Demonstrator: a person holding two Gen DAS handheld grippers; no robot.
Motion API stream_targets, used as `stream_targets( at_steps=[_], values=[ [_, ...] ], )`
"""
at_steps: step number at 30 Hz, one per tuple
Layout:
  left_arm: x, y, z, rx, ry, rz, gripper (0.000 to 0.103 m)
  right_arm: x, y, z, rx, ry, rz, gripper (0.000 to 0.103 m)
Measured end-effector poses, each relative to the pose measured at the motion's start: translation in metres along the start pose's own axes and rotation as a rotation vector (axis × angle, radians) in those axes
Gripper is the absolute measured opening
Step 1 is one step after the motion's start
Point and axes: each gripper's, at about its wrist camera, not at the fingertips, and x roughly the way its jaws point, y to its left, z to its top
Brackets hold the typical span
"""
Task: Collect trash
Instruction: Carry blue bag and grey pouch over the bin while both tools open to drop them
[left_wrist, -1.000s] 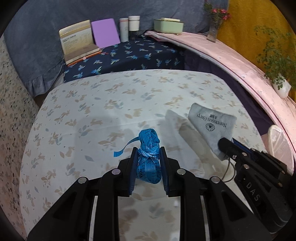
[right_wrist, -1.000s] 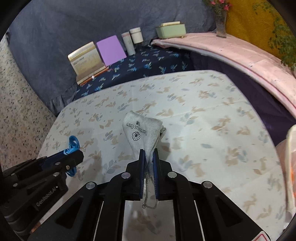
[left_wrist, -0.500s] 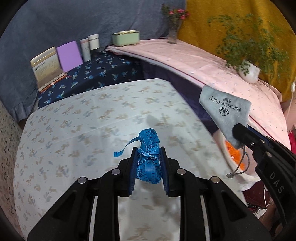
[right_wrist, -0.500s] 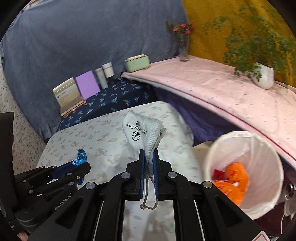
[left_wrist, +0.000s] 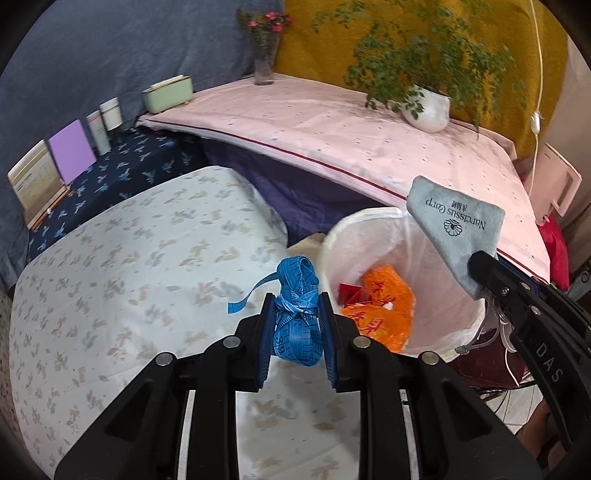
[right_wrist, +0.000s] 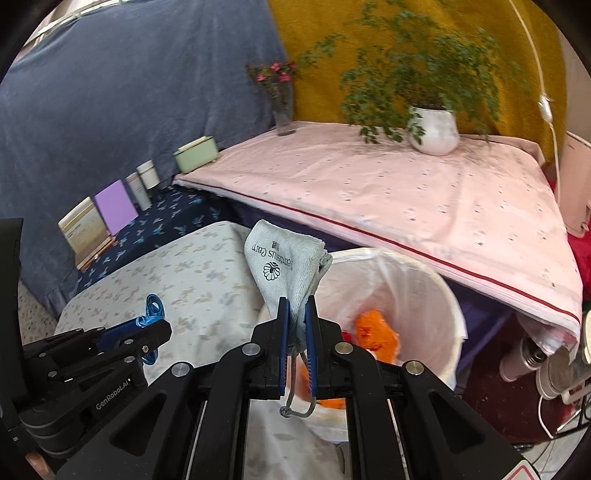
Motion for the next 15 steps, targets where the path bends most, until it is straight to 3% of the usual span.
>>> stream_targets(
  at_steps=[15],
  values=[
    [0.028, -0.07, 0.011, 0.104, 0.035, -0.046, 0.022, 0.008, -0.069, -0.009, 0.091, 0.024, -0.055, 0.009]
  ],
)
